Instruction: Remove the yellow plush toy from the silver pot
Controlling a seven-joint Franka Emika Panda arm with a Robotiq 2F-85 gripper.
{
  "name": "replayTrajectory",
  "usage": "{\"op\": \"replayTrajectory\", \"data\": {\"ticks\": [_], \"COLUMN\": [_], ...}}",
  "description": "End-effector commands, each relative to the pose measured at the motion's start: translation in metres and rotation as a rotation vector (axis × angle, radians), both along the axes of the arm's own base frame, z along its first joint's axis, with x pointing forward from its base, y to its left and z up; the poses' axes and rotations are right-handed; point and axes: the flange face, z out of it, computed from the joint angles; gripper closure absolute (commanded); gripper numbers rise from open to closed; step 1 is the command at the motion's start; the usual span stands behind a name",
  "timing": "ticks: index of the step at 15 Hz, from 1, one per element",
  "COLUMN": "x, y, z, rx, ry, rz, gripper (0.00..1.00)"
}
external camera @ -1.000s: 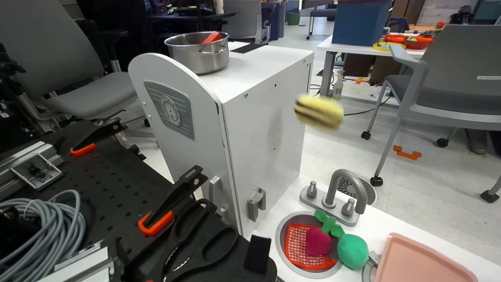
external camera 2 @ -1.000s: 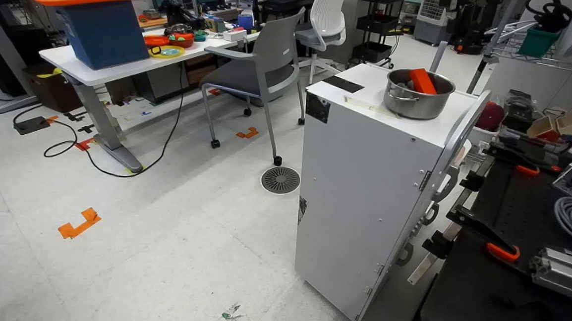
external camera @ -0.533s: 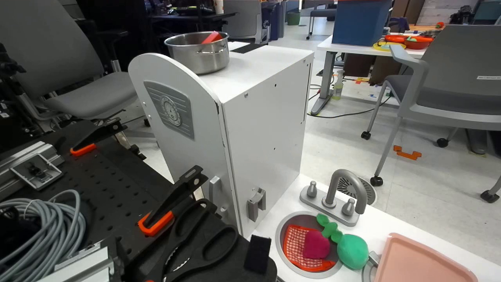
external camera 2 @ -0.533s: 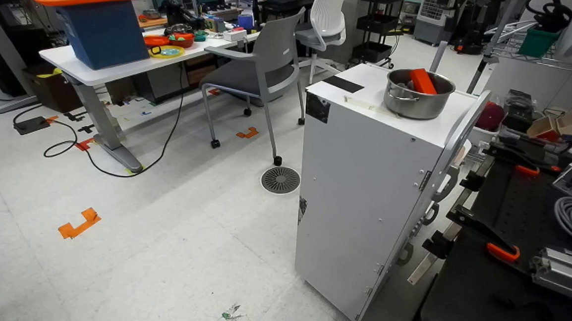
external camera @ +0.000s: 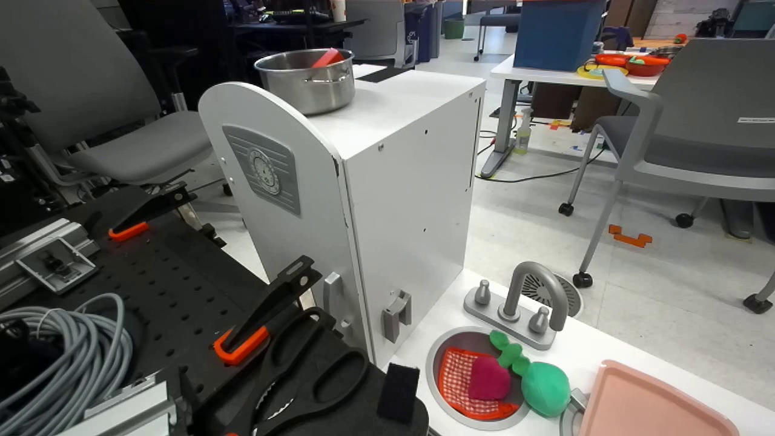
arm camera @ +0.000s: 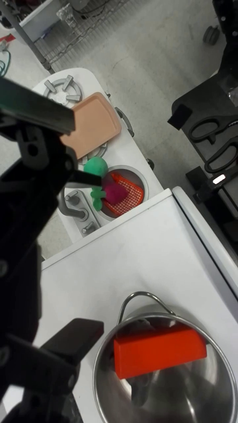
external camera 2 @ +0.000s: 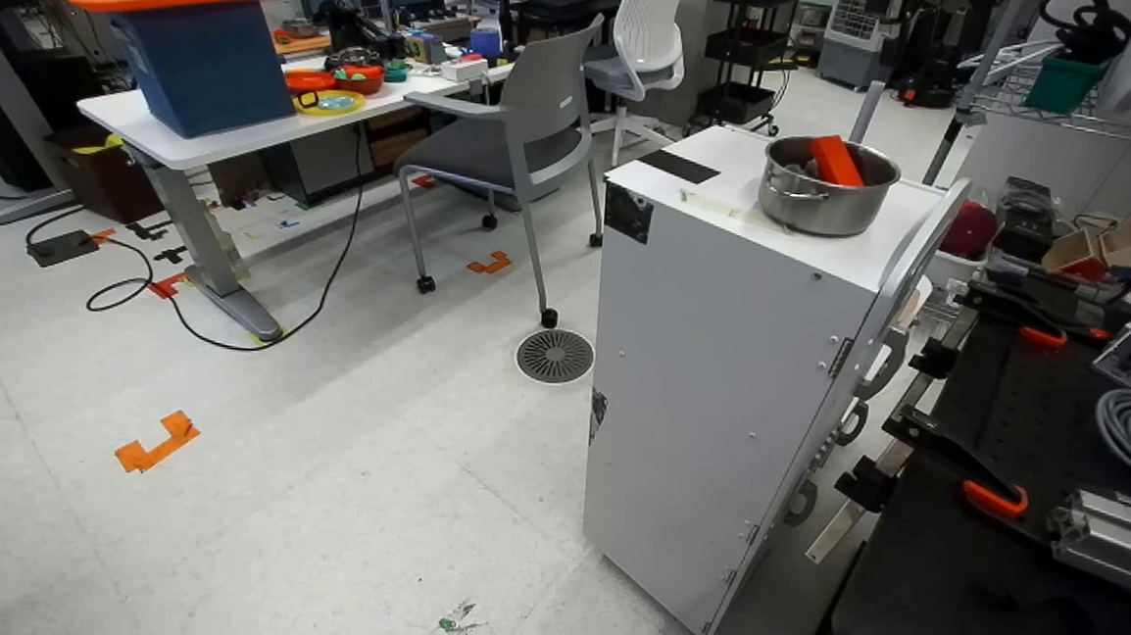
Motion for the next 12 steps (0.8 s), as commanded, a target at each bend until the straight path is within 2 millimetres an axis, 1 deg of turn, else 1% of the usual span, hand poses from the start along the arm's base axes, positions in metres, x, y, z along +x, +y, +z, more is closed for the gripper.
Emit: {"op": "replayTrajectory", "data": {"ticks": [1,3,4,12], "x": [-0.0019,-0.0023,0.0008,0.0010], "y": [0.0049,0.0078,0.0033,0.0056], "z": [0.0069,0.0087,0.0012,0.0023], "rx": [0.010,0.009,0.001,0.001], "ry": [0.001,-0.007,0.000,-0.002], "rz": [0.003,0.018,0.008,0.012], "gripper": [0.00,0.00,0.00,0.00]}}
